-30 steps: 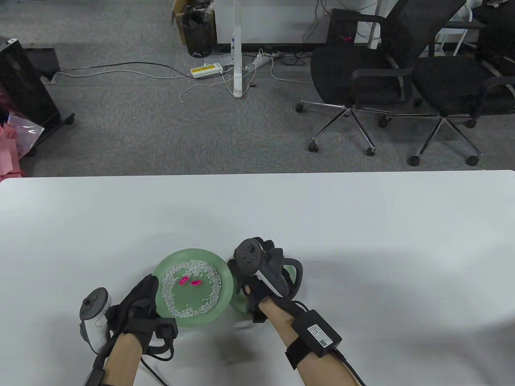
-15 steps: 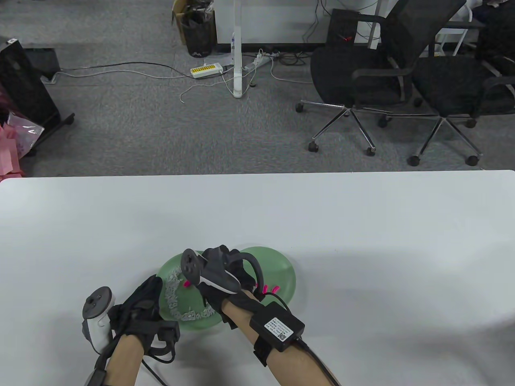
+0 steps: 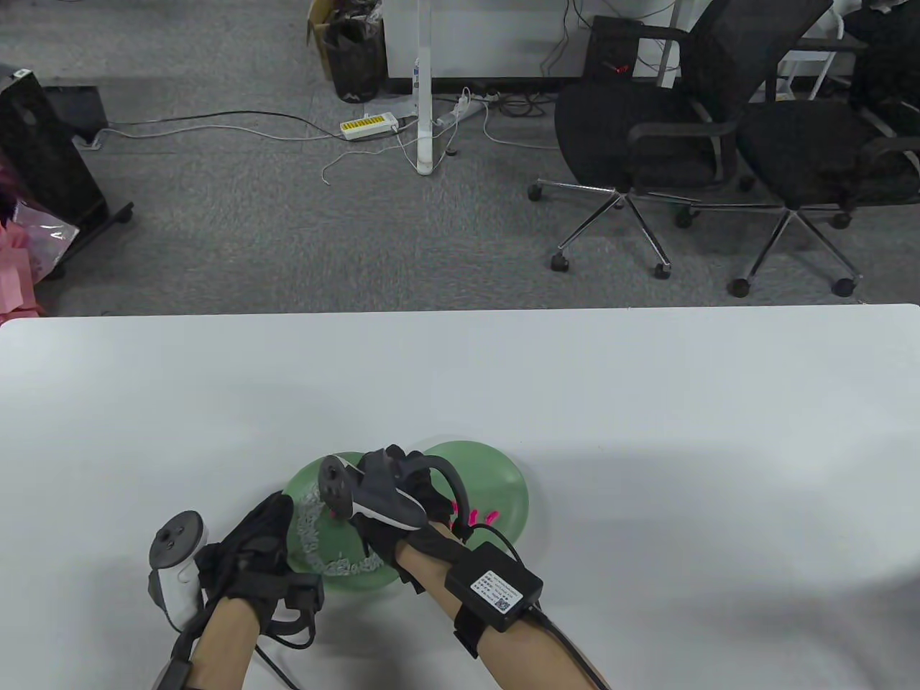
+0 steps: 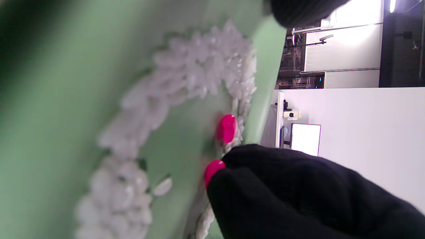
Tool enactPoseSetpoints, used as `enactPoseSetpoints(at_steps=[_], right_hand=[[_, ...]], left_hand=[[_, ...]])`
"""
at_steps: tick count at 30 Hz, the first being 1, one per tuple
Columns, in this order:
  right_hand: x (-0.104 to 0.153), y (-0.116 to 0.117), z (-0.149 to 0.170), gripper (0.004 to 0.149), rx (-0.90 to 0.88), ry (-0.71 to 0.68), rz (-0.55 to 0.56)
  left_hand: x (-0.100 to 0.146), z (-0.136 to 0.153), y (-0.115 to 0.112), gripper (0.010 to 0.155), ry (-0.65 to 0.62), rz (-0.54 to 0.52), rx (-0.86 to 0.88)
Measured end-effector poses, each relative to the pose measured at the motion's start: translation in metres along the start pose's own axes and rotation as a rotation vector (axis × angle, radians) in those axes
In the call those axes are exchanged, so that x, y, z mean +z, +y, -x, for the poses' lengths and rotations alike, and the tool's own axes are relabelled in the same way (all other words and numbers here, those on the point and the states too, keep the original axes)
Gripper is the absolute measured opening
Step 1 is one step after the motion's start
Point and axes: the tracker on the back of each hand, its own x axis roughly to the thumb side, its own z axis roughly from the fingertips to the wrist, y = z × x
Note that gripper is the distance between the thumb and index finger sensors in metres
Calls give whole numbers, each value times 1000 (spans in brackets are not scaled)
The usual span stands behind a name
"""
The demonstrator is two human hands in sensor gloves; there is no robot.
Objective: Pick gummy candy with hand pinch into plate
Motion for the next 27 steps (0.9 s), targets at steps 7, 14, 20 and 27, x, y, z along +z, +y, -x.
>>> enactPoseSetpoints(at_steps=[7, 14, 20, 27], right_hand=[[2, 1, -10, 41, 37, -46, 20], [2, 1, -6, 41, 24, -56, 15], [2, 2, 5, 41, 35, -45, 8], [3, -18, 48, 41, -67, 61, 63]], left_hand=[[-2, 4, 2, 62, 20, 5, 40], [-3, 5, 1, 61, 20, 12, 43], [-4, 5, 0, 61, 19, 19, 53], [-4, 7, 5, 61, 31, -19, 46]])
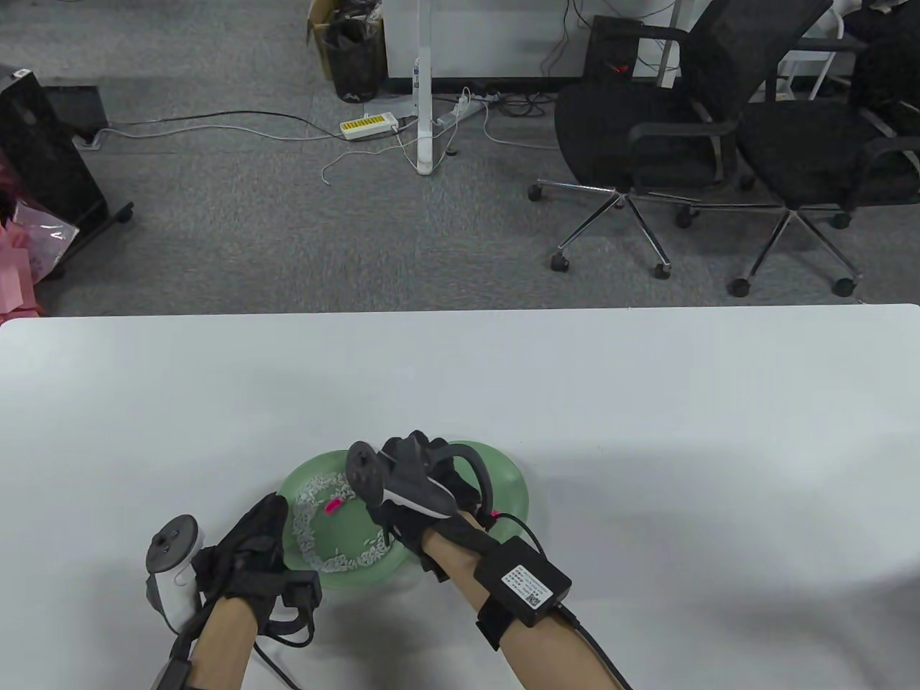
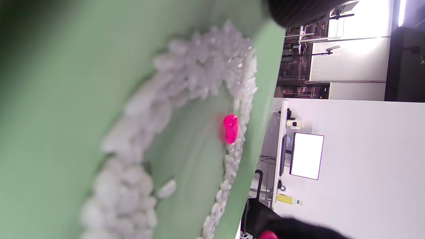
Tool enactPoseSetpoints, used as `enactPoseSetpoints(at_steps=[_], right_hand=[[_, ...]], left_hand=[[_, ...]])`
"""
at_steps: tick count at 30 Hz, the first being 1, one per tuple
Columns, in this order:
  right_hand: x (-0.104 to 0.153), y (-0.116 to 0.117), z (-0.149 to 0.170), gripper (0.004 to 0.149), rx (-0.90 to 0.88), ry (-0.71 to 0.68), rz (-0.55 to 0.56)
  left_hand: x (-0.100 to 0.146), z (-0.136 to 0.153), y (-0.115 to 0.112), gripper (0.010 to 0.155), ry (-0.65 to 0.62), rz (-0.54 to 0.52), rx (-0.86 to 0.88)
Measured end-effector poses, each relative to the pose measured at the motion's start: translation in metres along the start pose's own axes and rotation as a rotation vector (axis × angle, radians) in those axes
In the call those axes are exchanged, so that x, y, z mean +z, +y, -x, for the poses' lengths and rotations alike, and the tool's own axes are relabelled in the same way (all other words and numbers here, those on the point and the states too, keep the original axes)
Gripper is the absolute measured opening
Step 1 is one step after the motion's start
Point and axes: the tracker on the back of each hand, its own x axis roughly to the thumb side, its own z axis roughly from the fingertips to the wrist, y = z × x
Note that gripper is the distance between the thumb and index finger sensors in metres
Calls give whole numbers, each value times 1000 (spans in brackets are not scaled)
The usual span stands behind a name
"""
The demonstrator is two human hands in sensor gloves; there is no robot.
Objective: Pick gummy candy with hand pinch into plate
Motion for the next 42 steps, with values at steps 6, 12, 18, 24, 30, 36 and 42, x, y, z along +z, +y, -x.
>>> enactPoseSetpoints(at_steps=[6, 12, 18, 24, 30, 36, 42], right_hand=[[-5, 13, 65, 41, -27, 164, -68], [-10, 49, 87, 41, 10, 241, -178], [-13, 60, 87, 41, 102, 250, -210], [-15, 64, 88, 40, 121, 273, -219], [-10, 38, 84, 43, 14, 326, -45], [-3, 1, 22, 52, -235, 236, 22], [-11, 11, -43, 52, -66, 157, -53]], left_hand=[[-1, 0, 3, 61, 7, -12, 21], [-1, 0, 2, 61, 5, -4, 16], [-1, -2, 1, 62, 0, 5, 18], [-1, -1, 1, 61, 0, 8, 12], [-1, -2, 0, 61, -1, 10, 13], [-1, 0, -1, 61, -4, 11, 1], [-1, 2, -3, 61, 6, 12, 6]])
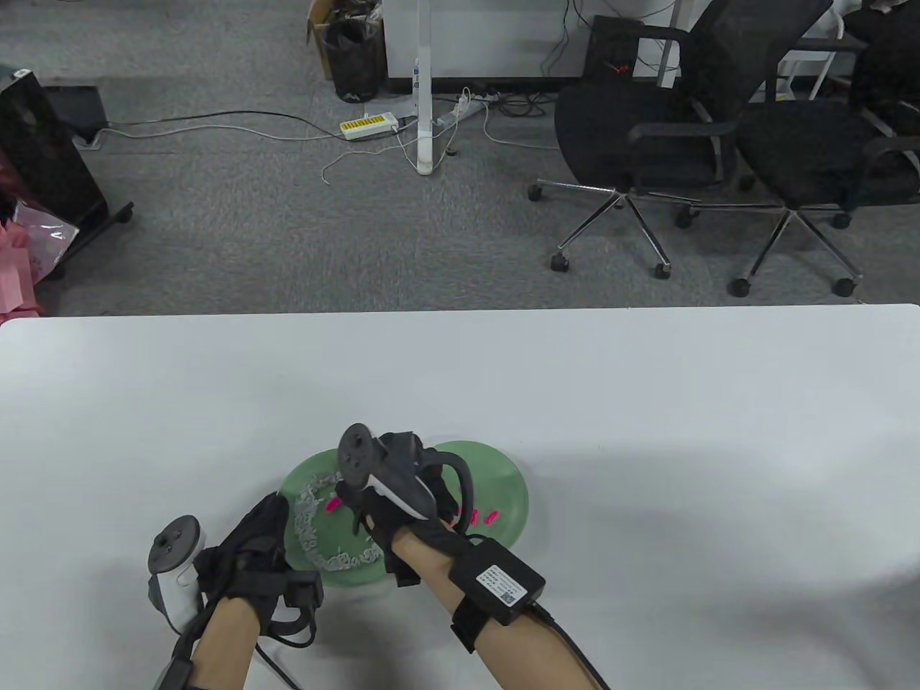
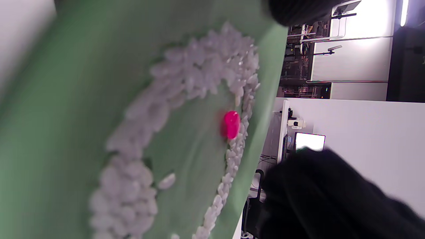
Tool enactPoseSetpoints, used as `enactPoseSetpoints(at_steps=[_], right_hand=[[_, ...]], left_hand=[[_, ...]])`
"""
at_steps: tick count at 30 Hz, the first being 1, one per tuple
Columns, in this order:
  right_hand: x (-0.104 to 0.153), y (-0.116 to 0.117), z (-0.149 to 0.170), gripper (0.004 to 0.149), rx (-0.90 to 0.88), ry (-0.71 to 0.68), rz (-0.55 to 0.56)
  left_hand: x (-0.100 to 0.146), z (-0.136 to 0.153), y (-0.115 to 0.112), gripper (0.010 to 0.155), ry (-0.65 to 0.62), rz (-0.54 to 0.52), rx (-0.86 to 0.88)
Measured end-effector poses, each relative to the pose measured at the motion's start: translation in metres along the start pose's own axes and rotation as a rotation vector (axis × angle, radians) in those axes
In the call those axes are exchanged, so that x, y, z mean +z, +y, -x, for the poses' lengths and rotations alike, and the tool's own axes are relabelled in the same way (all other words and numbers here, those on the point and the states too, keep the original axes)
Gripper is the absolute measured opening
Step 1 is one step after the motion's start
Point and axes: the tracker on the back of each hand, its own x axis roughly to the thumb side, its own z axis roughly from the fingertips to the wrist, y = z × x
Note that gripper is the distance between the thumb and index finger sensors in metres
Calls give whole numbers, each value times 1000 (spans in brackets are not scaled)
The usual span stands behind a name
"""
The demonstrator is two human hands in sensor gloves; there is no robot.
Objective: Pick gummy candy with hand pinch into plate
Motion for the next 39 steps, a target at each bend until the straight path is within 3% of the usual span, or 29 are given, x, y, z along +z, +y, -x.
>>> enactPoseSetpoints(at_steps=[8, 19, 27, 32, 39], right_hand=[[-9, 16, -24, 49, 104, 5, -10], [-9, 22, -25, 48, 68, -42, -35], [-4, 21, -24, 43, 26, -77, 8], [-6, 4, 8, 42, -130, -10, 29], [-17, -8, 100, 41, -185, 203, 54]], left_hand=[[-1, 0, 1, 61, 5, 4, 11], [1, -1, 0, 62, 1, -12, -15], [0, -1, -1, 61, -1, -4, -18], [-1, 0, 4, 61, 22, -11, 2], [-5, 3, 13, 60, 59, -25, 21]])
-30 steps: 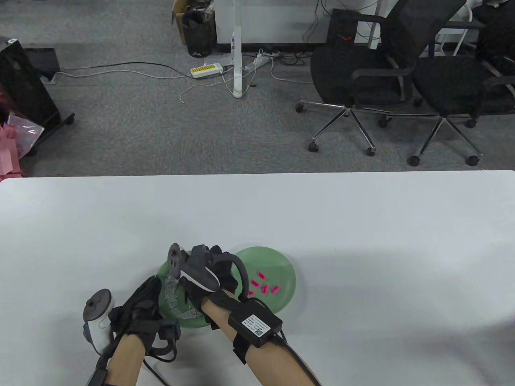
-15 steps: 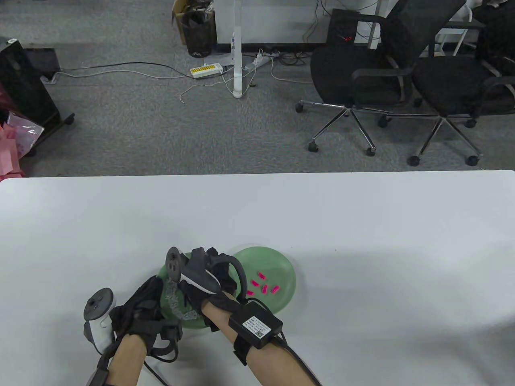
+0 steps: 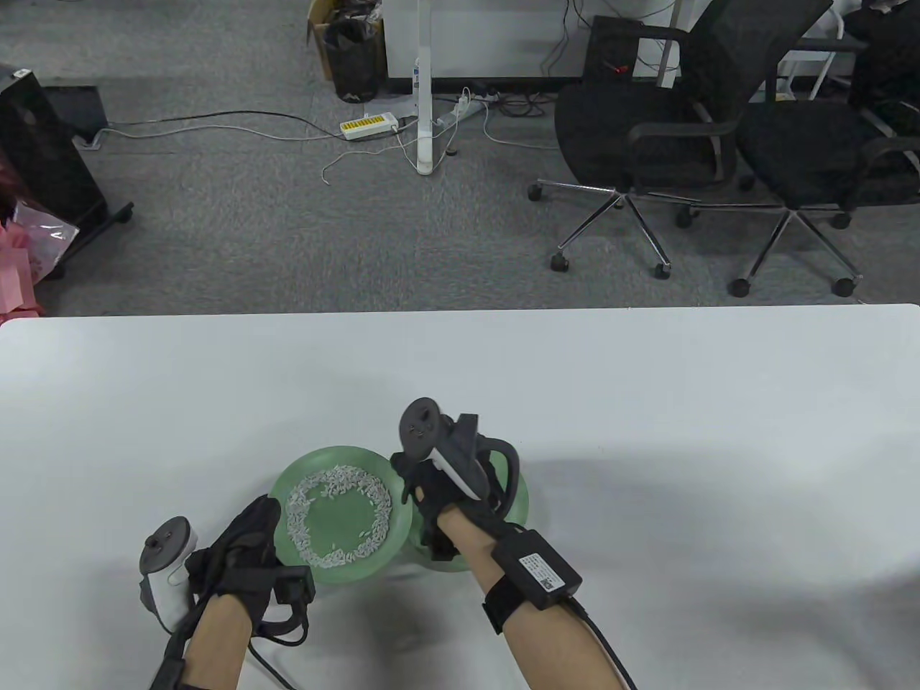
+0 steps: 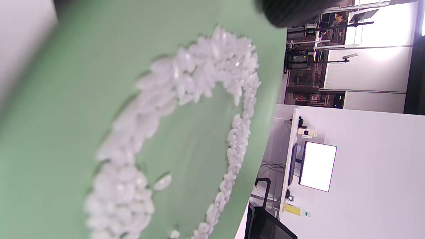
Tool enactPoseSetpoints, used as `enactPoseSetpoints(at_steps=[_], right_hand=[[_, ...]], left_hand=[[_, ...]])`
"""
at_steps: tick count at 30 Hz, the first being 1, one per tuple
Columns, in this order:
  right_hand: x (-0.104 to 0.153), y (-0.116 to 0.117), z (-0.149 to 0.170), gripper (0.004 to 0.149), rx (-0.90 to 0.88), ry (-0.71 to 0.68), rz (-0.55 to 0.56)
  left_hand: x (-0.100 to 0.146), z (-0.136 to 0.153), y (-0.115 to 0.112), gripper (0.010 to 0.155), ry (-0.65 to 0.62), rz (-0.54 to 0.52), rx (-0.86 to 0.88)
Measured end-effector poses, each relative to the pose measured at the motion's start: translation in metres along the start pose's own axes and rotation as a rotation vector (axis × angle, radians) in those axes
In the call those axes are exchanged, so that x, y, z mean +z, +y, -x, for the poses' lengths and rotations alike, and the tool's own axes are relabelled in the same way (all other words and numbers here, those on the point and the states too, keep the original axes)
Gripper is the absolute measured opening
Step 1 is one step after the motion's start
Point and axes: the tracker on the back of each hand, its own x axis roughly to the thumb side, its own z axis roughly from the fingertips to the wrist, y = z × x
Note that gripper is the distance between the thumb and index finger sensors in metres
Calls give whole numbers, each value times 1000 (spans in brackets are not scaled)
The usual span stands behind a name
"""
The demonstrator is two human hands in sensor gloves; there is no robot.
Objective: Pick gummy candy with hand pinch into plate
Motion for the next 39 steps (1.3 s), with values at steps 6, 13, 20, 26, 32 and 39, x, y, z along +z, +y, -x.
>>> enactPoseSetpoints(at_steps=[6, 13, 20, 26, 32, 39], right_hand=[[-7, 27, 30, 41, 140, 18, -105], [-6, 52, 15, 39, 263, -52, -125], [-9, 61, 12, 39, 316, -60, -133], [-10, 60, 18, 40, 309, -57, -86], [-4, 37, 38, 43, 229, -58, 10], [14, -1, 83, 50, 142, -25, 119]], left_hand=[[-1, 1, 2, 59, 18, -9, -8], [0, 0, 3, 61, 26, 0, -2], [2, -1, 7, 60, 44, -49, -16], [3, -2, 11, 59, 59, -66, -9], [2, -1, 17, 58, 81, -108, 8], [-3, 7, 25, 58, 136, -161, 14]])
